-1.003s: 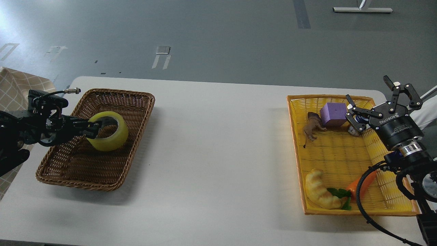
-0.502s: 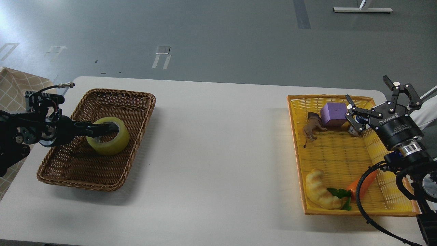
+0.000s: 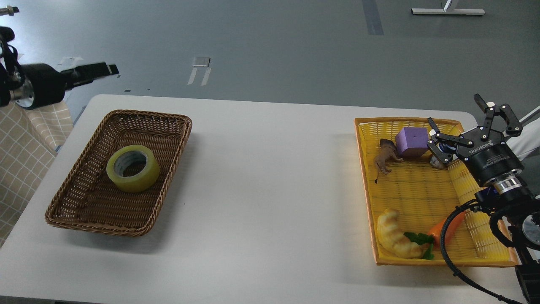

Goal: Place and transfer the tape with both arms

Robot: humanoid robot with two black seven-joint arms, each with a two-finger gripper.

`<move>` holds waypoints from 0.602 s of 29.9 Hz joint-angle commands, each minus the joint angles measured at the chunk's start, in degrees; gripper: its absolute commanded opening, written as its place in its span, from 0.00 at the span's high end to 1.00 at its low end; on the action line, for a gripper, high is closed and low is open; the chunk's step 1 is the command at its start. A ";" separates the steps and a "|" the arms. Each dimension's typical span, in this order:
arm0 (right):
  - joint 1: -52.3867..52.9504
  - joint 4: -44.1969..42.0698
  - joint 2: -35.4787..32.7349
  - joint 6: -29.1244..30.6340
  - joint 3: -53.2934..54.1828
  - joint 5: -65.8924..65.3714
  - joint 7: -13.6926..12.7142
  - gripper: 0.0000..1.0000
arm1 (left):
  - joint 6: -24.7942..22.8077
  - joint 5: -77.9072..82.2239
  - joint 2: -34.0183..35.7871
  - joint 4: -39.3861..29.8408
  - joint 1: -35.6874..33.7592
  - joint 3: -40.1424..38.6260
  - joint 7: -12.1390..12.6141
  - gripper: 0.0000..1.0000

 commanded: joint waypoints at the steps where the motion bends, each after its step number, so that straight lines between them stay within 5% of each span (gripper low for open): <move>1: 0.95 0.08 -0.15 0.00 0.01 -0.13 0.00 0.00 | -1.57 -18.01 0.20 -0.08 -2.83 -3.22 -0.08 0.04; 5: 4.37 0.08 -0.68 0.00 -0.08 -0.21 0.00 0.00 | -1.57 -38.40 -3.39 -0.61 -2.49 -6.56 -0.52 0.02; 13: 10.70 -0.01 -0.77 0.00 -0.34 -1.53 -0.35 0.00 | -1.57 -49.69 -17.11 -1.75 2.34 -8.32 -2.10 0.02; 18: 15.28 -0.71 -1.21 0.00 -0.61 -1.62 -0.52 0.00 | -1.57 -49.61 -26.51 -1.57 11.21 -21.93 -2.90 0.02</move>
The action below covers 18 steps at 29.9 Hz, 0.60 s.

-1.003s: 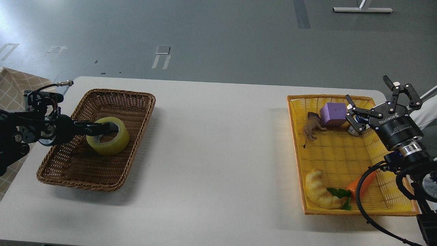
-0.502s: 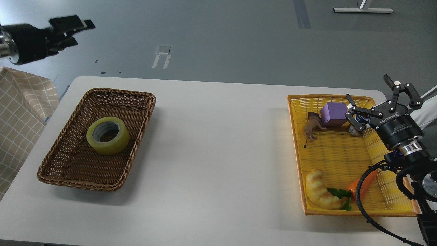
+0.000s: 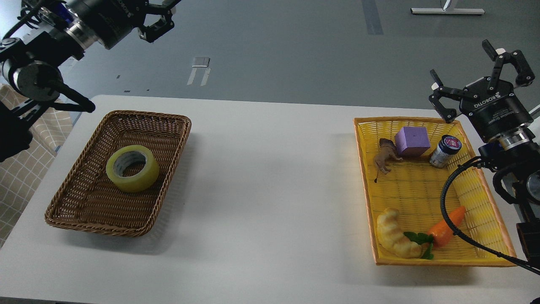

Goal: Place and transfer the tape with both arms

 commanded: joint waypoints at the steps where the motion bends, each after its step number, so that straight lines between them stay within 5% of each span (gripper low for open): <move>1: 2.46 -0.29 -0.54 0.00 -0.04 -0.02 -0.08 0.00 | 0.02 0.30 -5.60 0.11 5.73 -8.24 -0.14 0.02; 7: 4.83 -0.29 -0.63 0.00 -0.13 -0.02 -2.18 0.00 | 0.02 0.83 -12.99 0.63 14.96 -13.79 0.30 0.02; 13: 6.41 -0.72 -0.98 0.00 -2.51 0.25 -9.57 0.00 | 0.02 1.09 -14.84 2.65 18.75 -13.27 0.56 0.02; 18: 8.96 -3.62 -1.17 0.00 -2.24 0.16 -9.31 0.00 | 0.02 0.92 -15.45 5.81 18.40 -13.87 0.22 0.02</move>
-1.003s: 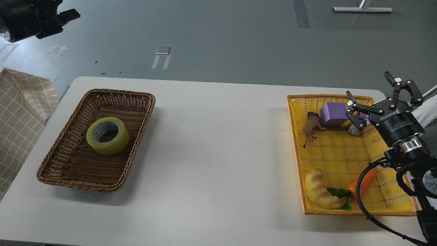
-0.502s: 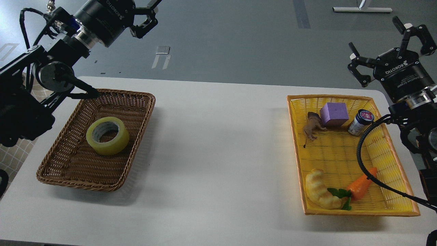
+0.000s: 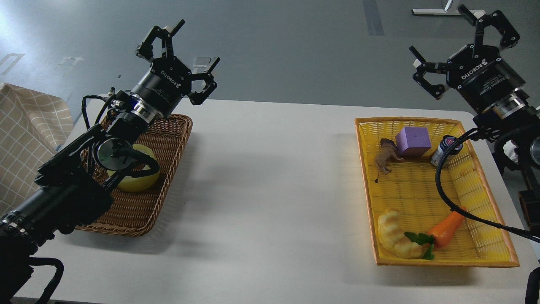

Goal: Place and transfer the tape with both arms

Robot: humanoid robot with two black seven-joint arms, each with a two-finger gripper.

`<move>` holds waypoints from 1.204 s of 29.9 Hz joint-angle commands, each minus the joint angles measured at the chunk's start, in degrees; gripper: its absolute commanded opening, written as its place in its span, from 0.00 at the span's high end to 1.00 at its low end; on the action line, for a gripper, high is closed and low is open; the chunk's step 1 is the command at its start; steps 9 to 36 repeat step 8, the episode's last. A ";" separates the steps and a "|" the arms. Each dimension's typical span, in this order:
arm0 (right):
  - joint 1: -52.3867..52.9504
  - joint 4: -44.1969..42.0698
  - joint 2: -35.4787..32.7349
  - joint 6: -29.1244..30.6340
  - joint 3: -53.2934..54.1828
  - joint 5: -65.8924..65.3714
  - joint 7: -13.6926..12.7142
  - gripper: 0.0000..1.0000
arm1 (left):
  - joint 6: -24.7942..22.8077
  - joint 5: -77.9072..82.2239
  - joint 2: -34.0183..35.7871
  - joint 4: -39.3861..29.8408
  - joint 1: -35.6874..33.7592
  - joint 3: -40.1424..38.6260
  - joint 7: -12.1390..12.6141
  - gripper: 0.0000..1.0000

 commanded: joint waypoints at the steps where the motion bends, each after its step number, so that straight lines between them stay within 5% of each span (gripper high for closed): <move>1: 1.91 -2.85 0.41 0.00 0.23 -0.08 0.31 0.00 | -0.01 -0.16 -1.52 2.18 -0.30 -0.66 -0.43 0.02; 36: 1.73 -3.47 2.17 0.00 -0.04 -0.08 0.49 0.00 | -0.01 -0.25 -3.29 2.71 -0.82 -1.37 0.00 0.02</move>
